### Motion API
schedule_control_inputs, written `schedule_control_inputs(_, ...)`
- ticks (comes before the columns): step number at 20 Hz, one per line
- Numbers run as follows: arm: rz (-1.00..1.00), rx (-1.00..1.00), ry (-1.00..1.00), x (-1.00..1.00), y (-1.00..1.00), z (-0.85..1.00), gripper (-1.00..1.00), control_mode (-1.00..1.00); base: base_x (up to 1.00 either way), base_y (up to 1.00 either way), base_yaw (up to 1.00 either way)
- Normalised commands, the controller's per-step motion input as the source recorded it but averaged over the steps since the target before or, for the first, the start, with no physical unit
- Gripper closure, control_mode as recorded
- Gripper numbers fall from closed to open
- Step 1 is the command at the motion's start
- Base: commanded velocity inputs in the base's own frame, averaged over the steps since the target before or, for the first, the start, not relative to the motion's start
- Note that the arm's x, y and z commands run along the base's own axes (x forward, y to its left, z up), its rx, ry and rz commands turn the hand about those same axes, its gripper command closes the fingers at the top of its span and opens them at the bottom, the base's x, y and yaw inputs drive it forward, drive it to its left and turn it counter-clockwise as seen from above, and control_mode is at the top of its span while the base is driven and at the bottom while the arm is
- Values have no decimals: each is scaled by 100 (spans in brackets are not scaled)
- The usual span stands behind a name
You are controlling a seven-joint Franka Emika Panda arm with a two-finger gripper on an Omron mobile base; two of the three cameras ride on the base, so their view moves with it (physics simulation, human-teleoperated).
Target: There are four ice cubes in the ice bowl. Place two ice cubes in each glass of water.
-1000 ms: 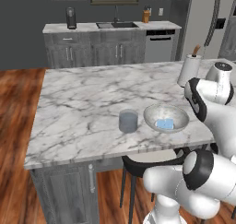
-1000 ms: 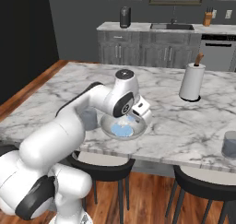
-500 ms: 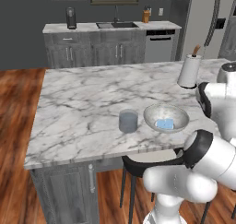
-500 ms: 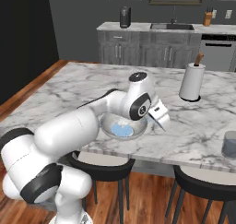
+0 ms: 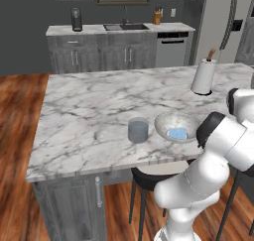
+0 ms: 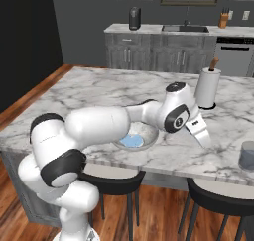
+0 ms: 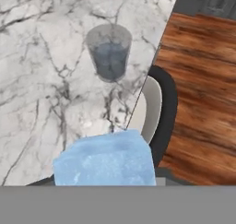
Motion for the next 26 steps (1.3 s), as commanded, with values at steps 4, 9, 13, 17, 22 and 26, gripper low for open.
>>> schedule_control_inputs(4,-10,0,-4,0,-81,5,100,-100,0,0,0)
schedule_control_inputs(9,-4,1,-9,0,-57,0,100,-100,0,0,0)
schedule_control_inputs(13,0,1,-10,0,-35,0,100,-100,0,0,0)
schedule_control_inputs(17,0,0,-7,0,-31,0,100,-100,0,0,0)
schedule_control_inputs(22,0,0,-2,7,-23,0,100,-100,0,0,0)
schedule_control_inputs(26,0,0,0,6,-17,0,100,-100,0,0,0)
